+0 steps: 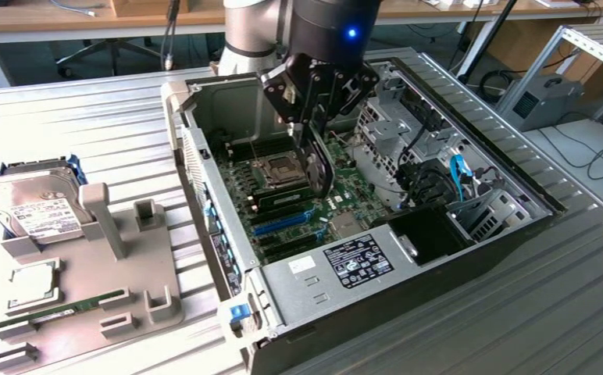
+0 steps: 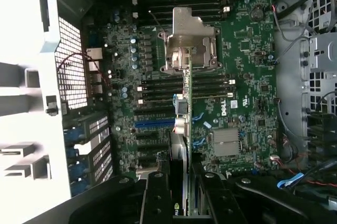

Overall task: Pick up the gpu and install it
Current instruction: 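Pick up the gpu and move the gpu toward the slot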

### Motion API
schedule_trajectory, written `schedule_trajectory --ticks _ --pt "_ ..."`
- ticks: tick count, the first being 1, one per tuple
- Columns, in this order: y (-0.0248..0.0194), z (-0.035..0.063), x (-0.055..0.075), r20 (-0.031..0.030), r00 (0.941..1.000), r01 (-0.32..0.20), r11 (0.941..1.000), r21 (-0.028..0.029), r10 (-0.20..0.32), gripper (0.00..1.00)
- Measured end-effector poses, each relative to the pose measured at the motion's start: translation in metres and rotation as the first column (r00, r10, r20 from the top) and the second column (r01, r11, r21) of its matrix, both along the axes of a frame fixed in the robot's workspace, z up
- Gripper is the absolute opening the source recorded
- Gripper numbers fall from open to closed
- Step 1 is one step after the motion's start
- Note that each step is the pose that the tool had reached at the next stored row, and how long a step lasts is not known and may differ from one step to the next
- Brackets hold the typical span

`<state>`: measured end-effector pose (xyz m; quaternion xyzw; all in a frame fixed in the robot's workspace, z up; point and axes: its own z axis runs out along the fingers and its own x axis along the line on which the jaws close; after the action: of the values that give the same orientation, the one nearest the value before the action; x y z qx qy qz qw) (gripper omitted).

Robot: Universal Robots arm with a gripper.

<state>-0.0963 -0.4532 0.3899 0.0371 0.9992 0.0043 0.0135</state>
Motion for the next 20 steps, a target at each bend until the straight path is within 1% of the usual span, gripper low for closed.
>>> schedule_trajectory --ticks 18,20 --pt "0.0000 -0.0202 0.011 -0.0001 1.0000 0.000 1.0000 0.0000 0.000 0.26" --pt "0.0000 -0.0288 0.036 -0.0001 1.0000 0.000 1.0000 0.0000 0.000 0.26"
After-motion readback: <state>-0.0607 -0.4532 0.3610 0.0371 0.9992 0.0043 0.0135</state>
